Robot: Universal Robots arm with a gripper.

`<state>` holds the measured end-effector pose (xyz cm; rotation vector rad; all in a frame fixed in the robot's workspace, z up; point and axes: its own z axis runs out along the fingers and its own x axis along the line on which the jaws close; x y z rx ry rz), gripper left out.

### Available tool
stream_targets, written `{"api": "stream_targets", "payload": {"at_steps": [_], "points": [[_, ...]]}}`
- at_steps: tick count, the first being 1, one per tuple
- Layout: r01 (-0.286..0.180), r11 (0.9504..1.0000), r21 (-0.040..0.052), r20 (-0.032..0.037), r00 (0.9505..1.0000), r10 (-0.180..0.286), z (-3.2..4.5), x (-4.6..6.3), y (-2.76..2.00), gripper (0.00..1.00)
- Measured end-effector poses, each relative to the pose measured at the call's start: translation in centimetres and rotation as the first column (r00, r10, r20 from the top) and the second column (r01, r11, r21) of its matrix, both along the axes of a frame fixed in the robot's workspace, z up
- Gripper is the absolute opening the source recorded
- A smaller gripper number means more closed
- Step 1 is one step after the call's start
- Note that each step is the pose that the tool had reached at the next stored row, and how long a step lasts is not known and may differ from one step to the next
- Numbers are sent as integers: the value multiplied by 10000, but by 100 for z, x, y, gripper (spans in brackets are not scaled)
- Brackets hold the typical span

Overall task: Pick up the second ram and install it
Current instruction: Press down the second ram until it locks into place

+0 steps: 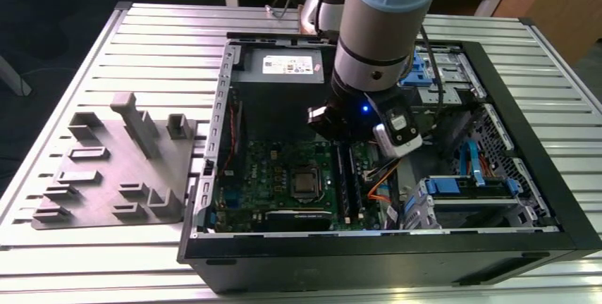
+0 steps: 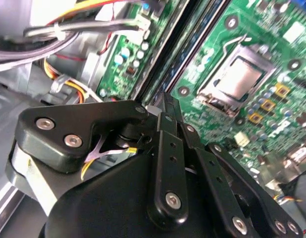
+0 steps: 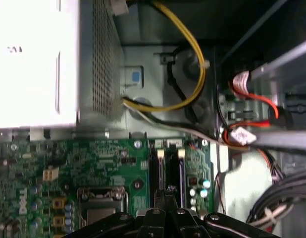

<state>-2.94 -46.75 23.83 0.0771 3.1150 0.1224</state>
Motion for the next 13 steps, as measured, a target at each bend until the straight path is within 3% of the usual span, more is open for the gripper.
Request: {"api": "stream_targets", "payload": {"at_steps": [5,13], "points": [[-1,10000,0,0,10000,1,0,0,-155,7],[0,10000,0,0,10000,0,-1,0,-447,7]]}}
